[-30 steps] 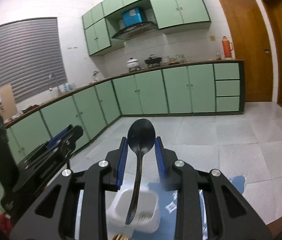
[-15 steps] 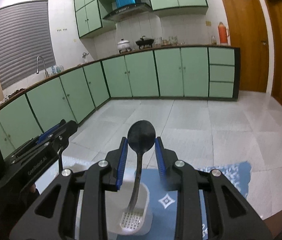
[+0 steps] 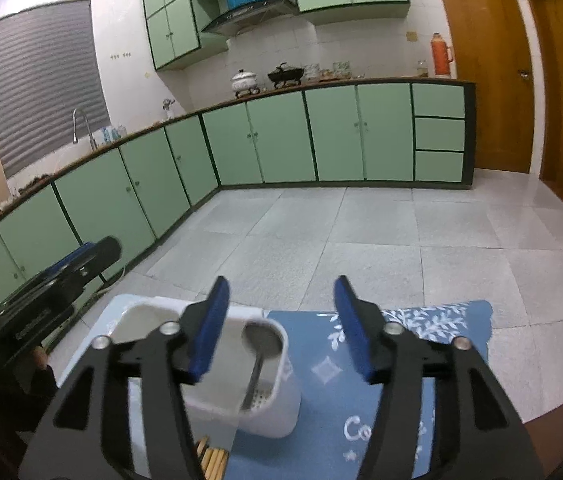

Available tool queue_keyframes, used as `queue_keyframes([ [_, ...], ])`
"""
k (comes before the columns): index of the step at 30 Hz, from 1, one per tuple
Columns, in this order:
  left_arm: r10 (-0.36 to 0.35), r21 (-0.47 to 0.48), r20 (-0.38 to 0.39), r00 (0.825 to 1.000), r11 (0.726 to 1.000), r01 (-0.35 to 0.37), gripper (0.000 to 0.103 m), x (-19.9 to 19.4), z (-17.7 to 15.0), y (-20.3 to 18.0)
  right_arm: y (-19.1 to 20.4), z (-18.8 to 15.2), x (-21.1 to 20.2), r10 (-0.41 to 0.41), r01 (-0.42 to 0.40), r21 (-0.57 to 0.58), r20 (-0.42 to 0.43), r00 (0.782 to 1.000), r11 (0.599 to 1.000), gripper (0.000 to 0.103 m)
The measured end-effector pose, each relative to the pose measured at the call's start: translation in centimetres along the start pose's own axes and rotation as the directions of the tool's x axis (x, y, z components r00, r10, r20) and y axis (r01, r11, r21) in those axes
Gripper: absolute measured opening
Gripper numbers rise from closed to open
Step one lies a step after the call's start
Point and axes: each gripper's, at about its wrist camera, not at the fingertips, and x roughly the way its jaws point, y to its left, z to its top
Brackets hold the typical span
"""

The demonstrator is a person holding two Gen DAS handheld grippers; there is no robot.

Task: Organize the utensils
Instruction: 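Open both tools and withdraw from the holder toward the chopsticks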

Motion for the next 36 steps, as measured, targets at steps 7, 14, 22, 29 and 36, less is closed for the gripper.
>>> queue_keyframes([
  [7,0.001,0.028,-0.099,0.995,1.000,0.002,0.073,-7.3,-4.1,-0.5,0.3,-6.2,-7.8,-0.014,0.014,0.006,-0.015,1.000,1.000,0.088],
  [14,0.010,0.052,-0.281,0.960,0.999,0.005,0.082,-12.1,-11.9,-0.9,0.9,-13.8,-12.2,-0.008,0.018,0.067,-0.142,0.990,0.998,0.089],
  [22,0.037,0.039,-0.397,0.917,0.999,-0.023,0.089,-15.9,-17.9,0.1,3.4,-20.5,-14.3,0.003,0.015,0.064,-0.279,0.960,0.998,0.092],
  [29,0.065,0.056,-0.441,0.895,0.997,-0.045,0.091,-17.9,-19.9,1.1,6.2,-24.0,-15.3,0.001,-0.008,-0.020,-0.322,0.947,1.000,0.091],
  [36,0.075,0.064,-0.451,0.890,0.997,-0.051,0.091,-18.9,-20.7,1.4,7.7,-25.4,-14.8,-0.042,0.009,-0.102,-0.322,0.946,0.995,0.083],
])
